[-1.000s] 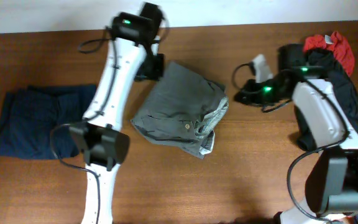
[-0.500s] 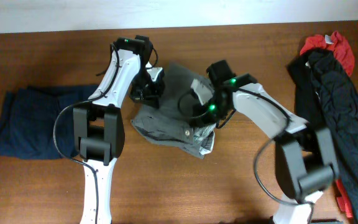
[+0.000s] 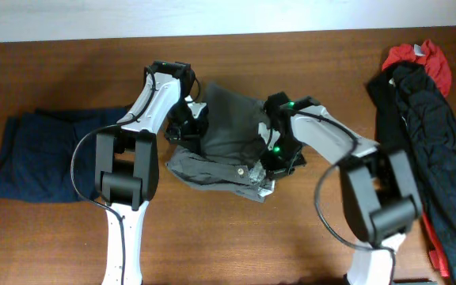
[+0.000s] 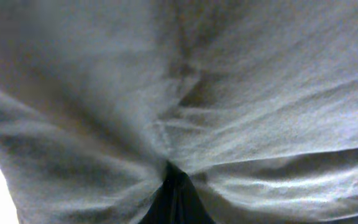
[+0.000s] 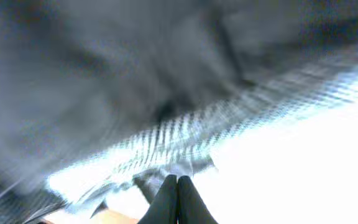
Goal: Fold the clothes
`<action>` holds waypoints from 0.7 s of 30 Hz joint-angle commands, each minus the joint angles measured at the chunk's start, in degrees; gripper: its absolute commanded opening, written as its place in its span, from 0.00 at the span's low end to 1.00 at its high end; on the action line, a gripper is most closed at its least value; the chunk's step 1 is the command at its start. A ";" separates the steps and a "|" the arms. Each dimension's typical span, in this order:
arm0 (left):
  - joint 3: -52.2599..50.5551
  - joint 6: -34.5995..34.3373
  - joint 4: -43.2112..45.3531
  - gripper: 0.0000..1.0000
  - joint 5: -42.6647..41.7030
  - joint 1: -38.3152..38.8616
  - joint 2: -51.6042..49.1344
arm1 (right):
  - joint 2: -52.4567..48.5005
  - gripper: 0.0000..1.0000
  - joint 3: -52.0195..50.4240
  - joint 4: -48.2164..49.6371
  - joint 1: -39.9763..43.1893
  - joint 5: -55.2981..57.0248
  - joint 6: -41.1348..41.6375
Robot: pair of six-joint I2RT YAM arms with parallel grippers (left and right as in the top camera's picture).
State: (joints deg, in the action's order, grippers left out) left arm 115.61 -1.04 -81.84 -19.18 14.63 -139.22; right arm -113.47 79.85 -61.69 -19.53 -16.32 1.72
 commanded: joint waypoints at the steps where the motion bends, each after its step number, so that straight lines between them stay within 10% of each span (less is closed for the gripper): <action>1: 1.77 1.16 -0.48 0.04 -1.92 -0.22 -0.04 | 9.66 0.04 0.90 3.78 1.53 -2.47 0.70; 12: 2.32 0.24 2.40 0.10 -2.64 -0.24 -0.07 | 5.07 0.04 0.81 29.03 1.55 -7.48 13.90; 21: 2.32 0.28 2.32 0.10 1.09 -0.57 -0.07 | -5.42 0.04 0.83 31.87 8.31 3.41 17.27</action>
State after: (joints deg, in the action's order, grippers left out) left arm 117.03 -1.08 -79.64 -20.69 14.55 -139.22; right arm -118.61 80.60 -29.34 -15.68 -20.12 17.10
